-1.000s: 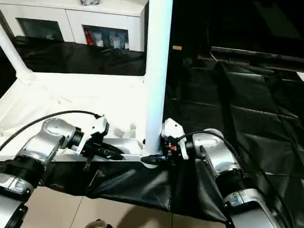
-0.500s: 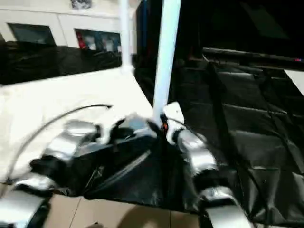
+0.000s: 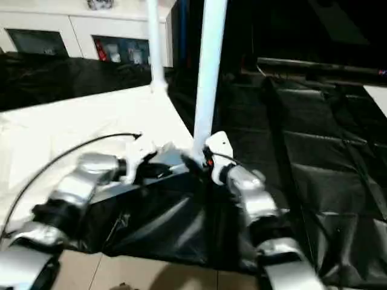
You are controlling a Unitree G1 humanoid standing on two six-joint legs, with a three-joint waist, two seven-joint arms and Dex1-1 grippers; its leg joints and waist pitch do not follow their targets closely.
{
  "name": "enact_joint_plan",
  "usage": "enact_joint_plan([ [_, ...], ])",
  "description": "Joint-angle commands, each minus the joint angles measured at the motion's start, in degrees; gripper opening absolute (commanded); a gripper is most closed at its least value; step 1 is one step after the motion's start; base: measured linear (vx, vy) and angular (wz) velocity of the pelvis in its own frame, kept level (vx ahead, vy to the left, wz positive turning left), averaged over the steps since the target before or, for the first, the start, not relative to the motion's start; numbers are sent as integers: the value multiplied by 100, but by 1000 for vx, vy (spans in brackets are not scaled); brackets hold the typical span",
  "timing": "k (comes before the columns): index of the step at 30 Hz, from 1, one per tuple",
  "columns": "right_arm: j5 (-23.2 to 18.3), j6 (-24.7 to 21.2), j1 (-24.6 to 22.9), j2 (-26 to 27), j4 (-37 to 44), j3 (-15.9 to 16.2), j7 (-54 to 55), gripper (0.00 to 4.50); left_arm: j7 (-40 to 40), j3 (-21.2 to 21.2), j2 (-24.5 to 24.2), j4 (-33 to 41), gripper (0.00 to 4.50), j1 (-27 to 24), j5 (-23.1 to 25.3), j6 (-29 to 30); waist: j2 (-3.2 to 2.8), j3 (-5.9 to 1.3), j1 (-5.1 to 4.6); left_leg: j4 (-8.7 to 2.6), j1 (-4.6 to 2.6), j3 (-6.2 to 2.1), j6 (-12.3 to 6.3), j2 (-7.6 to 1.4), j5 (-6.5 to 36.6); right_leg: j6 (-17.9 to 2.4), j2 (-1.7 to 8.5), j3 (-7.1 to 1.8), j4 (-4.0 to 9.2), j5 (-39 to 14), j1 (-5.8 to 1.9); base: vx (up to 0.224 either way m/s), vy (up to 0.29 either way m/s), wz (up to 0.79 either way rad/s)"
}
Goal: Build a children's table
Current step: Rotate leg to tighten
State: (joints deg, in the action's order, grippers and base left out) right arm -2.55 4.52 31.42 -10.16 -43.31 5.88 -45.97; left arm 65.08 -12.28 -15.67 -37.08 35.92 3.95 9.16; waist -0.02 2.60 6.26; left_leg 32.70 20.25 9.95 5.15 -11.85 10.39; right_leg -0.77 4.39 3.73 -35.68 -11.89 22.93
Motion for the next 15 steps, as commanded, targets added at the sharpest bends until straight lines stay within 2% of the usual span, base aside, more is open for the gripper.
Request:
enact_joint_plan([
  [1,-65,130,-51,-65,244,544,-1132,383,595,-239,62,138,0,31,-275,-261,50,-341,16,-306,18,9,-471,-129,819,-1335,356,-255,400,-321,-338,0,0,0],
  [4,-105,108,-85,-246,365,617,-1692,383,834,-235,-62,106,0,64,-286,-284,38,-341,25,-300,19,11,-484,-143,790,-1408,353,-252,378,-199,-325,0,0,0],
  [7,-201,7,-139,-491,563,770,-2440,383,1102,-233,-224,42,0,123,-304,-325,60,-340,55,-288,16,18,-545,-143,816,-1454,352,-251,372,-217,-326,0,0,0],
  [8,-208,-5,-150,-558,601,828,-2589,359,1130,-228,-257,8,0,145,-300,-331,61,-335,66,-291,16,15,-551,-147,811,-1455,353,-248,375,-232,-322,0,0,0],
  [12,-297,-215,-192,-782,788,1018,-3200,352,1394,-252,-428,-96,0,216,-293,-353,69,-321,109,-303,4,11,-502,-160,905,-1406,367,-251,402,-538,-309,0,0,0],
  [15,-350,-310,-209,-809,864,1040,-3381,312,1488,-264,-488,-128,0,232,-286,-380,84,-321,145,-308,-2,8,-443,-161,927,-1365,378,-256,406,-635,-304,0,0,0],
])
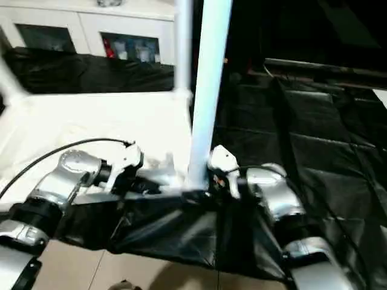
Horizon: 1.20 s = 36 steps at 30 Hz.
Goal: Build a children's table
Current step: Rotate leg to tighten
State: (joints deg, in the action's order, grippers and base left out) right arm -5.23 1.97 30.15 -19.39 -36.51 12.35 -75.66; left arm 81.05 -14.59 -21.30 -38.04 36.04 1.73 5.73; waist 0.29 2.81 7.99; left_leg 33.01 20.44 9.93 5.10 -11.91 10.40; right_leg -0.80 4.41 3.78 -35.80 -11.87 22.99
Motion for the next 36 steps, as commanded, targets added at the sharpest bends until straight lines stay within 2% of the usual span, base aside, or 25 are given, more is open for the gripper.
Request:
enact_joint_plan([
  [1,-84,-72,-87,121,193,387,-427,312,-103,-29,71,-40,0,223,-65,-44,50,-346,-16,-339,-16,7,-426,-155,890,-1360,380,-263,411,-632,-312,0,0,0],
  [7,-37,-55,-161,316,107,269,-57,277,-413,38,181,-10,0,153,-73,-41,50,-351,-5,-335,-14,8,-387,-150,837,-1369,379,-259,398,-517,-311,0,0,0],
  [9,44,-47,-145,399,-7,207,280,272,-665,78,243,-73,0,173,-22,-43,52,-336,-8,-348,-14,5,-351,-147,925,-1318,382,-258,424,-720,-306,0,0,0],
  [13,313,83,-60,585,-344,65,1220,270,-1173,203,407,-191,0,251,22,35,47,-284,-51,-414,-68,-22,-86,-134,1430,-1032,414,-267,551,-1872,-274,0,0,0],
  [14,464,59,58,801,-655,-122,2185,269,-1665,280,567,-277,0,329,85,122,45,-294,-64,-427,-66,-31,-27,-147,1403,-968,418,-278,550,-1924,-271,0,0,0],
  [16,539,-19,132,1036,-827,-291,2999,269,-2201,293,729,-370,0,400,216,232,36,-306,-140,-439,-72,-47,90,-136,1414,-956,409,-275,543,-1863,-270,0,0,0],
  [19,608,-212,198,1488,-1004,-489,4182,269,-2833,332,1087,-409,0,432,274,456,42,-305,-179,-429,-52,-36,36,-124,1351,-994,395,-286,533,-1633,-273,0,0,0],
  [21,662,-219,209,1566,-1044,-485,4410,268,-2935,322,1166,-396,0,430,292,488,35,-324,-192,-417,-45,-35,19,-115,1246,-1027,396,-279,518,-1439,-284,0,0,0],
  [22,751,-231,224,1797,-1134,-455,4744,268,-3171,279,1366,-379,0,403,346,525,42,-325,-188,-404,-42,-24,-35,-106,1190,-1034,387,-282,521,-1324,-285,0,0,0],
  [24,751,-231,224,1797,-1134,-455,4744,268,-3171,279,1366,-379,0,403,346,525,41,-331,-197,-404,-21,-26,-68,-105,1077,-1052,376,-278,496,-1112,-300,0,0,0],
  [25,814,-148,246,1978,-1204,-372,4862,268,-3319,220,1520,-373,0,374,385,519,16,-335,-199,-399,-25,-20,-97,-105,1064,-1064,375,-279,492,-1037,-294,0,0,0],
  [27,960,101,278,2040,-1260,-229,4869,268,-3316,154,1608,-348,0,348,418,486,23,-334,-213,-402,-22,-16,-118,-109,1061,-1091,374,-275,494,-948,-298,0,0,0],
  [28,969,165,287,2051,-1273,-218,4848,323,-3294,139,1619,-335,0,342,420,484,20,-324,-215,-400,-27,-11,-121,-102,1150,-1086,378,-276,512,-1052,-295,0,0,0],
  [29,685,139,299,2044,-1214,-425,4601,337,-3091,126,1558,-265,0,320,352,400,21,-318,-216,-409,-31,-12,-138,-100,1226,-1065,377,-278,529,-1181,-295,0,0,0],
  [31,601,148,314,1981,-1182,-501,4478,349,-2917,123,1487,-204,0,301,295,352,14,-326,-215,-413,-33,-18,-152,-111,1244,-1052,381,-282,526,-1205,-297,0,0,0],
  [33,633,212,328,1925,-1191,-479,4484,364,-2853,117,1448,-180,0,293,283,318,8,-342,-222,-410,-31,-20,-160,-120,1164,-1100,378,-280,500,-977,-303,0,0,0],
  [34,691,452,357,1761,-1192,-430,4398,384,-2534,91,1322,-94,0,251,218,273,4,-350,-230,-400,-25,-16,-196,-119,1035,-1188,376,-274,474,-666,-310,0,0,0],
  [36,675,566,394,1620,-1217,-426,4158,384,-2217,61,1202,-6,0,199,174,218,7,-365,-242,-382,-13,-9,-235,-112,943,-1245,370,-275,446,-449,-326,0,0,0],
])
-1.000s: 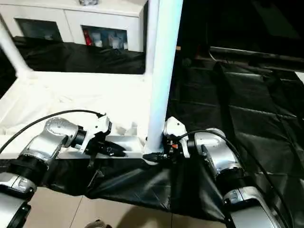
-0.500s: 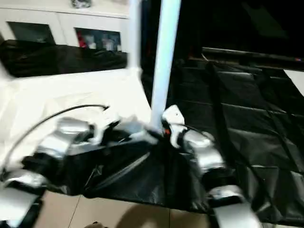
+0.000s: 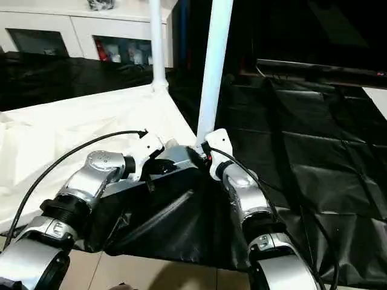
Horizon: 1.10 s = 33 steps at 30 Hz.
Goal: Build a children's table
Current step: Rotate leg to tighten
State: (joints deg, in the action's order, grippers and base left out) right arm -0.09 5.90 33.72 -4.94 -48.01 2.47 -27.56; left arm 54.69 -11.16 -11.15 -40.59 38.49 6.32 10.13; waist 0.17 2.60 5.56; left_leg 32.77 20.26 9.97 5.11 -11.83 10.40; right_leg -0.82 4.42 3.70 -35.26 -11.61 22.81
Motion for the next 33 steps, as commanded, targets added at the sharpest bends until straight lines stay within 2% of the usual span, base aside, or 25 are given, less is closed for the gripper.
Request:
enact_joint_plan([
  [1,143,221,52,92,-71,576,-848,384,604,-301,119,300,0,-76,-317,-232,22,-356,7,-347,8,-16,-301,-123,877,-1301,377,-256,376,-311,-323,0,0,0],
  [4,69,288,49,-197,-21,707,-1705,384,1157,-375,-99,436,0,-156,-405,-260,25,-363,-6,-312,32,3,-500,-115,620,-1450,358,-253,324,159,-339,0,0,0],
  [5,56,316,-6,-344,62,826,-2149,384,1323,-401,-182,442,0,-165,-415,-298,57,-354,-9,-309,42,11,-567,-115,612,-1487,350,-242,323,191,-348,0,0,0],
  [7,5,326,-106,-566,214,993,-2860,384,1509,-409,-302,421,0,-158,-414,-315,38,-346,14,-306,35,17,-622,-132,678,-1495,350,-228,333,45,-345,0,0,0],
  [8,-4,340,-117,-593,228,1005,-2960,384,1531,-406,-318,414,0,-154,-410,-317,39,-338,18,-306,31,19,-617,-140,751,-1497,347,-229,340,-51,-338,0,0,0],
  [9,-15,355,-130,-622,243,1018,-3066,384,1554,-402,-334,407,0,-150,-405,-319,70,-329,18,-311,27,27,-616,-143,821,-1490,349,-230,359,-156,-328,0,0,0],
  [10,-175,355,-198,-769,404,1071,-3655,384,1742,-376,-472,348,0,-104,-413,-343,69,-324,33,-323,15,21,-570,-153,894,-1460,365,-233,368,-373,-321,0,0,0],
  [11,-184,347,-202,-781,415,1079,-3700,384,1759,-374,-484,343,0,-100,-415,-344,68,-322,60,-321,6,17,-551,-153,955,-1428,369,-233,381,-545,-323,0,0,0],
  [13,-286,225,-245,-895,537,1159,-4177,358,1930,-365,-598,304,0,-66,-434,-347,68,-313,74,-334,-1,17,-534,-162,1001,-1416,366,-238,395,-677,-310,0,0,0],
  [18,-494,-344,-365,-1167,884,1389,-5237,329,2350,-400,-810,328,0,-58,-479,-272,72,-329,150,-325,-18,13,-557,-172,871,-1447,359,-241,360,-477,-304,0,0,0],
  [21,-511,-408,-370,-1177,895,1386,-5307,301,2436,-431,-855,364,0,-84,-458,-264,71,-334,175,-326,-9,12,-536,-174,816,-1470,373,-238,353,-420,-297,0,0,0],
  [27,-574,-539,-427,-1090,934,1259,-5187,274,2393,-422,-846,420,0,-147,-517,-243,80,-342,190,-328,-8,8,-436,-167,805,-1439,375,-237,351,-442,-305,0,0,0],
  [29,-562,-582,-428,-1000,904,1154,-4871,271,2259,-377,-778,422,0,-149,-533,-208,84,-339,197,-328,-5,9,-435,-164,791,-1430,379,-237,351,-439,-303,0,0,0],
  [31,-459,-536,-391,-888,764,1057,-4374,270,2008,-317,-696,375,0,-127,-512,-199,78,-323,195,-344,-12,6,-371,-162,923,-1376,385,-236,385,-692,-293,0,0,0],
  [33,-207,-406,-237,-627,325,843,-3113,269,1391,-213,-513,219,0,-49,-406,-190,74,-297,168,-378,-27,-5,-225,-162,1148,-1285,398,-243,428,-1123,-266,0,0,0],
])
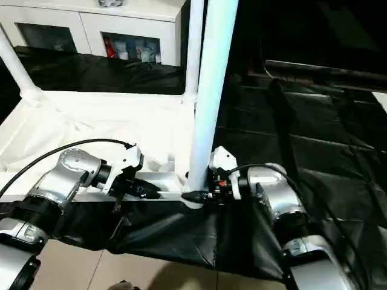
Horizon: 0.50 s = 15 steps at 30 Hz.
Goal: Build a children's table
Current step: Rotate leg to tighten
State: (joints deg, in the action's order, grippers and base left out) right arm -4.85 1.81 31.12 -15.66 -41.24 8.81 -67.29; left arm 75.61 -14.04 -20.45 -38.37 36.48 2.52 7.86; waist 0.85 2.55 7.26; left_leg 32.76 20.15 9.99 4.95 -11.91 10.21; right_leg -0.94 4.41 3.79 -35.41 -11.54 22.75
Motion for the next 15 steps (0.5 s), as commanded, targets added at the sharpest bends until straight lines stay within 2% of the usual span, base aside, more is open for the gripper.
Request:
enact_joint_plan([
  [1,340,33,79,555,-508,116,1347,268,-951,111,488,-70,0,187,23,62,0,-275,-45,-408,-15,-24,-72,-140,1319,-1181,407,-254,475,-1464,-261,0,0,0],
  [2,358,0,142,696,-654,-4,1855,268,-1289,139,593,-166,0,234,99,123,2,-254,-101,-445,-44,-47,75,-141,1570,-1044,416,-245,529,-1965,-240,0,0,0],
  [4,362,-81,204,899,-785,-137,2504,267,-1732,177,771,-285,0,287,173,242,14,-270,-145,-453,-56,-72,131,-134,1726,-889,422,-242,567,-2295,-252,0,0,0],
  [5,406,-111,234,1035,-855,-186,2927,267,-1991,196,902,-338,0,310,204,313,-4,-280,-165,-448,-63,-54,114,-143,1675,-922,414,-267,560,-2057,-230,0,0,0],
  [8,508,-218,275,1357,-1006,-252,3723,267,-2515,230,1211,-395,0,339,240,480,-5,-290,-190,-442,-63,-41,92,-139,1573,-1039,386,-278,528,-1590,-226,0,0,0],
  [9,486,-270,284,1467,-1048,-297,3886,267,-2674,230,1298,-405,0,345,257,510,3,-294,-191,-440,-42,-44,55,-122,1525,-1043,384,-267,520,-1531,-250,0,0,0],
  [10,467,-307,292,1558,-1081,-334,4010,267,-2783,221,1367,-414,0,347,273,520,-15,-285,-200,-436,-37,-37,21,-120,1553,-1027,387,-270,539,-1580,-240,0,0,0],
  [12,474,-153,299,1793,-1146,-316,4048,267,-2869,202,1556,-382,0,312,276,527,-17,-289,-202,-434,-43,-35,-15,-118,1574,-995,391,-273,557,-1663,-240,0,0,0],
  [13,479,-93,296,1828,-1143,-297,4005,267,-2864,192,1588,-367,0,304,277,512,-39,-301,-187,-429,-43,-36,-34,-120,1535,-988,394,-271,556,-1578,-244,0,0,0],
  [14,468,-19,312,1847,-1166,-299,3997,267,-2830,184,1613,-345,0,293,266,521,-28,-303,-190,-424,-41,-30,-50,-118,1509,-997,385,-272,550,-1503,-245,0,0,0],
  [15,448,23,332,1853,-1193,-315,4007,302,-2801,178,1625,-335,0,289,259,525,-37,-306,-188,-423,-26,-28,-87,-117,1441,-1041,382,-272,533,-1332,-257,0,0,0],
])
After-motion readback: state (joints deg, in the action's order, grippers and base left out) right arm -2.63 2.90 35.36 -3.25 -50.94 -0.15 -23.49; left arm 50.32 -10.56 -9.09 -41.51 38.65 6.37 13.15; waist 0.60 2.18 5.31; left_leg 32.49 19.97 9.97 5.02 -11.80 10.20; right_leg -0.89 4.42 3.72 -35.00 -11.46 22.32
